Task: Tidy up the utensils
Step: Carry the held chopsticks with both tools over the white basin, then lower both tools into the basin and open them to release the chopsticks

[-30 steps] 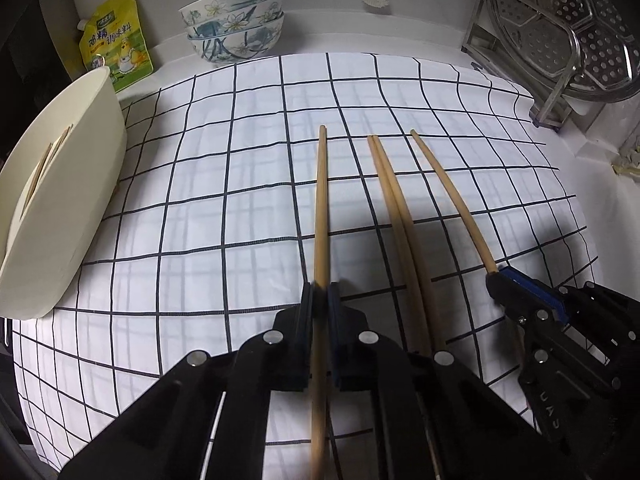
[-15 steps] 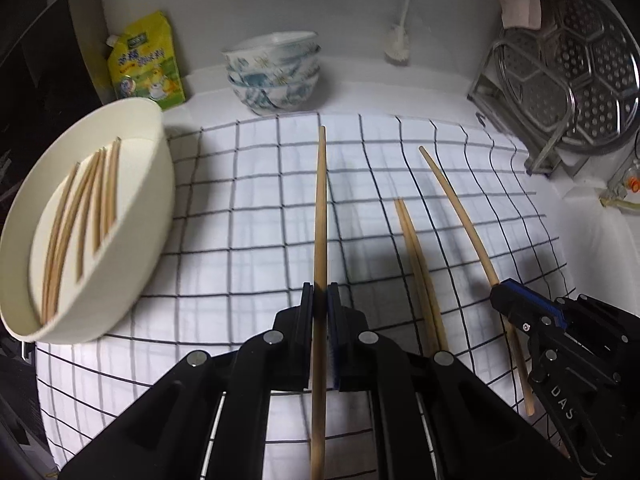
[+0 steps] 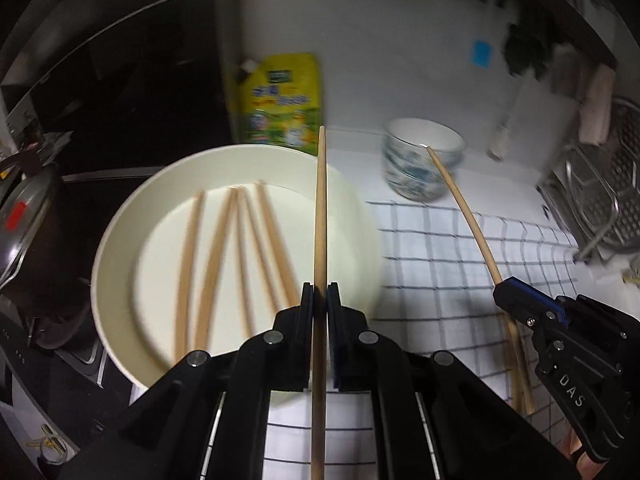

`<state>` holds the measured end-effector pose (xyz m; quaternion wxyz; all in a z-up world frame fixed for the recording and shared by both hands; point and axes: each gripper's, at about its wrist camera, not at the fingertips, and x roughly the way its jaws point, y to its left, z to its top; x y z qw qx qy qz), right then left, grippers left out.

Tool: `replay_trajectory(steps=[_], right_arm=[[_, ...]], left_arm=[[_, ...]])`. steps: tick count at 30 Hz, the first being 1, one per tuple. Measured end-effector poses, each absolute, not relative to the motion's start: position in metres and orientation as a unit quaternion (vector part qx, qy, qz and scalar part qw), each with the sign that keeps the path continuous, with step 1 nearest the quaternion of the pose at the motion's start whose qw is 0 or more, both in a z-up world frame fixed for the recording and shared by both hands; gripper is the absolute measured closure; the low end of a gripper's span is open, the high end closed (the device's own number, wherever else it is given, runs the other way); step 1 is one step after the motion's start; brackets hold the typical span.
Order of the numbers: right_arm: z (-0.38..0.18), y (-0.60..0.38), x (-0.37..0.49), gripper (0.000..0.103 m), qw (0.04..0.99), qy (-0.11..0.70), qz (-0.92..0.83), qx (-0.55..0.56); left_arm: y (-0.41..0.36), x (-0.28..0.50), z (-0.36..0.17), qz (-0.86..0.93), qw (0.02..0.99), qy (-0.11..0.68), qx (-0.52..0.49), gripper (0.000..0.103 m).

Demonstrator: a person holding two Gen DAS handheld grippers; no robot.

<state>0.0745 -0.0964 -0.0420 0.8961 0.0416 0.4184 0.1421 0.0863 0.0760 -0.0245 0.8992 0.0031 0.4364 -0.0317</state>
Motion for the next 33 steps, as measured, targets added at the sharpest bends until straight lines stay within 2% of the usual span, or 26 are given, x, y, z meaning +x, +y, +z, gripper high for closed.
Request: replay_trajectory(steps=[11,21,33], right_arm=[[-0.043,0.011,0.144,0.097,0.88,0.438,0.185,0.018],[-0.07,0.053,0.173,0.097,0.858,0.478,0.186,0.025],[-0.1,0.057,0.176,0.097,0.842,0.514,0.163,0.033]], left_arm=[[0.169,0.128,-0.038,0.01,0.895,0.446,-0.005,0.095],[0.19,0.149,-0.064,-0.001,0.884,0.468,0.005,0.095],[0.191,0.159,-0.089,-0.012,0.867,0.499,0.012,0.095]])
